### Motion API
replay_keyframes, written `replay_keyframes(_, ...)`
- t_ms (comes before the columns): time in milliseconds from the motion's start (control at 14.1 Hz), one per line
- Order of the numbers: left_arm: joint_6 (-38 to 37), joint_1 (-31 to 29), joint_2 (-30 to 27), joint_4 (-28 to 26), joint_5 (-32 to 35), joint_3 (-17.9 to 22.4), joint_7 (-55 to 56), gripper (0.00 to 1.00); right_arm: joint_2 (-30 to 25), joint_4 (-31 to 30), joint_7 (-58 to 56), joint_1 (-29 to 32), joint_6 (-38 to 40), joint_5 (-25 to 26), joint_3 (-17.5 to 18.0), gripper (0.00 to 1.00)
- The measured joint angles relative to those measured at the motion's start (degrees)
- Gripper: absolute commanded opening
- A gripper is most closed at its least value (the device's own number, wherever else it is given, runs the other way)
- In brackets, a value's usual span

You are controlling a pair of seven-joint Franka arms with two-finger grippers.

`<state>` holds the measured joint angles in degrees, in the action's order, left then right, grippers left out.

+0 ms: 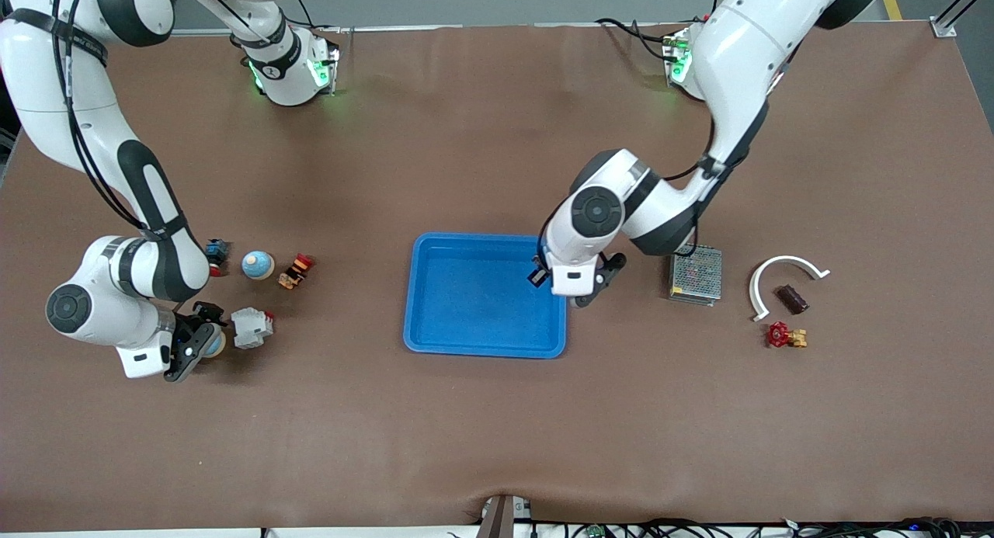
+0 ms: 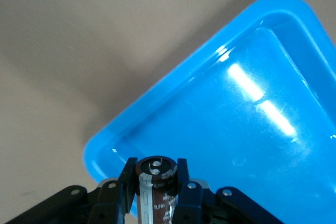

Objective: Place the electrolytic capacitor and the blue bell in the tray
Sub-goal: 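Carry the capacitor to the tray while the right gripper grasps a bell, then release the capacitor in the tray while the right gripper lifts the bell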

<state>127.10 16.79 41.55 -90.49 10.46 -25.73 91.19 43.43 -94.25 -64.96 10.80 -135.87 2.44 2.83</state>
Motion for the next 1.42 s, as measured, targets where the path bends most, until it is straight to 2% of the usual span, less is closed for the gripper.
replay_keyframes(213,0.71,4.94,3.97,2.29,0.96,3.47,3.38,0.0,0.0,0.01,0.01,-0.03,-0.12,-0.03,0.11,0.55)
replay_keyframes(283,0.87,6.29,4.68,2.49,0.96,4.6,3.71,0.11,-0.02,0.06,0.02,-0.04,-0.34,-0.1,0.12,0.43)
replay_keyframes(354,0.91,7.26,5.23,2.65,0.96,5.35,4.25,0.37,-0.09,0.2,0.06,-0.03,-0.46,-0.18,0.1,0.37)
replay_keyframes(425,0.92,7.73,5.6,2.74,0.96,5.71,4.64,0.72,-0.14,0.2,0.06,-0.04,-0.38,-0.23,0.1,0.28)
replay_keyframes(496,0.92,7.82,5.78,2.84,0.96,5.8,4.81,1.0,-0.14,0.2,0.06,-0.04,-0.37,-0.24,0.1,0.28)
replay_keyframes(921,0.49,7.22,4.75,4.97,1.11,6.02,4.83,1.0,-0.14,1.64,0.08,-0.04,0.61,-0.3,0.17,0.28)
replay_keyframes(1204,-5.59,3.64,-0.39,5.91,3.07,6.33,2.57,1.0,-0.95,10.0,5.66,-0.74,14.1,-0.52,0.83,0.28)
replay_keyframes(1417,-11.34,-0.85,-4.87,6.07,3.42,6.46,-5.87,1.0,-3.55,15.15,15.99,-3.3,23.07,-0.74,1.53,0.28)
